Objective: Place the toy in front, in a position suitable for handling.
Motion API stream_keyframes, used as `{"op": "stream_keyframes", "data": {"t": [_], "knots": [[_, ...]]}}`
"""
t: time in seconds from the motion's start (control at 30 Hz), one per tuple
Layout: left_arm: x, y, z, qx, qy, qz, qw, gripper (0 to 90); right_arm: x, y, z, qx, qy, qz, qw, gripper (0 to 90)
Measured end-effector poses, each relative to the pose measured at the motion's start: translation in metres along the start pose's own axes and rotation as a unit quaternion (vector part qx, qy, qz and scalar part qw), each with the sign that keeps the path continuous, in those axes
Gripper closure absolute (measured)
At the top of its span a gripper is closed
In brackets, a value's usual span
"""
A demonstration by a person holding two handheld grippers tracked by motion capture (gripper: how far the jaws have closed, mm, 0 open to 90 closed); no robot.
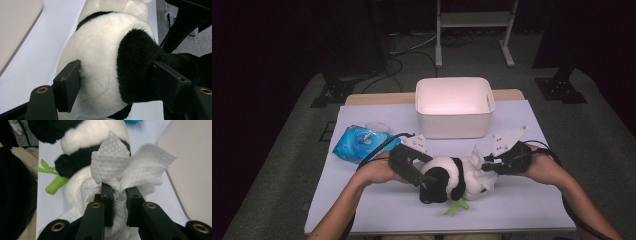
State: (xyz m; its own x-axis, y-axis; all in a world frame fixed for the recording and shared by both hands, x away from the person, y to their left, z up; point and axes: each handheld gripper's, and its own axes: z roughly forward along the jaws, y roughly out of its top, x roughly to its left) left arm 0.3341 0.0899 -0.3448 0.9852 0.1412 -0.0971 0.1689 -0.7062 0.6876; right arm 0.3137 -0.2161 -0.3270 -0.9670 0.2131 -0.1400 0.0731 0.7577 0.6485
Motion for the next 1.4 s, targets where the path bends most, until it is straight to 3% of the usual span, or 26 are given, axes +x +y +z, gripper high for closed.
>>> {"op": "stream_keyframes", "data": {"t": [0.53,0.63,0.8,1.07,1.4], "knots": [[0.000,0.002,0.002,0.002,-0.003,0.001,1.0000,27.2,-0.003,-0.054,-0.007,-0.014,-0.008,0.067,0.9976,78.9],[-0.001,0.004,0.003,0.004,-0.003,0.003,1.0000,27.1,-0.002,-0.056,-0.008,-0.020,-0.008,0.068,0.9975,78.9],[-0.001,0.006,0.005,0.009,-0.001,0.004,1.0000,27.1,0.001,-0.044,-0.009,-0.022,-0.003,0.054,0.9983,78.9],[-0.002,0.007,0.006,0.008,0.000,0.006,1.0000,27.1,0.003,-0.009,-0.001,-0.023,0.009,0.017,0.9995,78.8],[-0.004,0.011,0.012,0.004,0.002,0.018,0.9998,27.1,0.008,0.024,0.029,-0.007,0.042,-0.021,0.9989,78.8]]}}
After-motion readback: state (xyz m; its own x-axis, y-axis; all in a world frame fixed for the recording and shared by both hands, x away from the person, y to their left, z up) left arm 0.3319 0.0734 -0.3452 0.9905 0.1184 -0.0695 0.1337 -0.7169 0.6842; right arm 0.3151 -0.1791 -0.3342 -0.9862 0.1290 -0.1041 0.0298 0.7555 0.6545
